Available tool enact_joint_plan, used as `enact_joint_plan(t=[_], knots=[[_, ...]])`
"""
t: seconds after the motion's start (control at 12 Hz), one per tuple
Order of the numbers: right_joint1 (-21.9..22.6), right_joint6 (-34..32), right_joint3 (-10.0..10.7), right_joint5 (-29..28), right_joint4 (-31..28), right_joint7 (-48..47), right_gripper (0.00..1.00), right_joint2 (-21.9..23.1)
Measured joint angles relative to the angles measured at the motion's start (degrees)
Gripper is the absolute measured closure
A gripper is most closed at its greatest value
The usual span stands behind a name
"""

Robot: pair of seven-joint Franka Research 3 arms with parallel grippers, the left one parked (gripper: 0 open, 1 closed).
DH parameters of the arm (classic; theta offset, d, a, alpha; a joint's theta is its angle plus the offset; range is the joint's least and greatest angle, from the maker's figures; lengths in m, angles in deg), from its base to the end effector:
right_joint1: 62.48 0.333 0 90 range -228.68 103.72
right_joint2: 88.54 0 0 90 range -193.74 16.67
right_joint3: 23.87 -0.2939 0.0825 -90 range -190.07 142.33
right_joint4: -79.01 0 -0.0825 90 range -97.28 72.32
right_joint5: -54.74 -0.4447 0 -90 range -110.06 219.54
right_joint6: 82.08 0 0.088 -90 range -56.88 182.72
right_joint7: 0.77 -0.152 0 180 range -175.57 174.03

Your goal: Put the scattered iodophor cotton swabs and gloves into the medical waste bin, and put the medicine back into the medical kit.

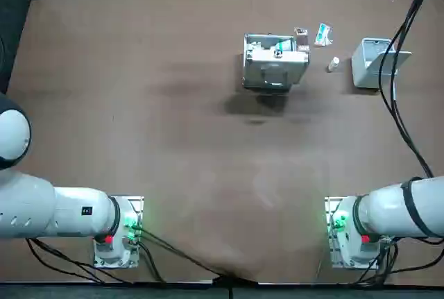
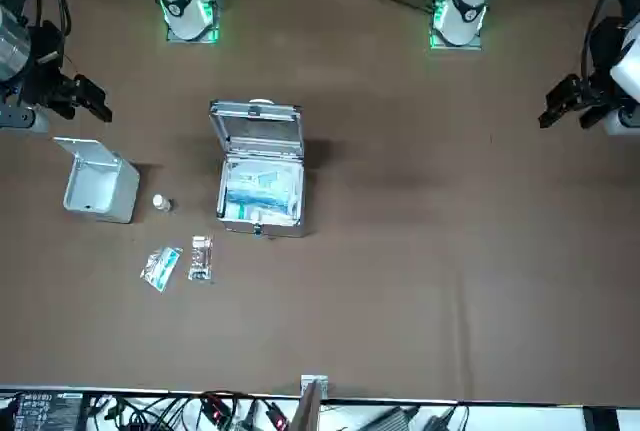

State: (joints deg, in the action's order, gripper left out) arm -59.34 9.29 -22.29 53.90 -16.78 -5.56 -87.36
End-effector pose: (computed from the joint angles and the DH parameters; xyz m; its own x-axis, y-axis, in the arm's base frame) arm 0.6053 0.0186 0.5183 0.9967 -0.0567 -0.0576 -0.0574 -0.9983 -0.0104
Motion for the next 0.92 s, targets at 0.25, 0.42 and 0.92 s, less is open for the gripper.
enact_joint_plan(t=[0.25, 0.42, 0.92], knots=[[-0.3, -0.1, 0.0, 0.0, 0.0, 0.6, 0.0, 0.0], [-0.2, 0.0, -0.1, 0.0, 0.0, 0.8, 0.0, -0.1], [0.8, 2.5, -1.0, 0.0, 4.4, 1.1, 0.0, -8.8]])
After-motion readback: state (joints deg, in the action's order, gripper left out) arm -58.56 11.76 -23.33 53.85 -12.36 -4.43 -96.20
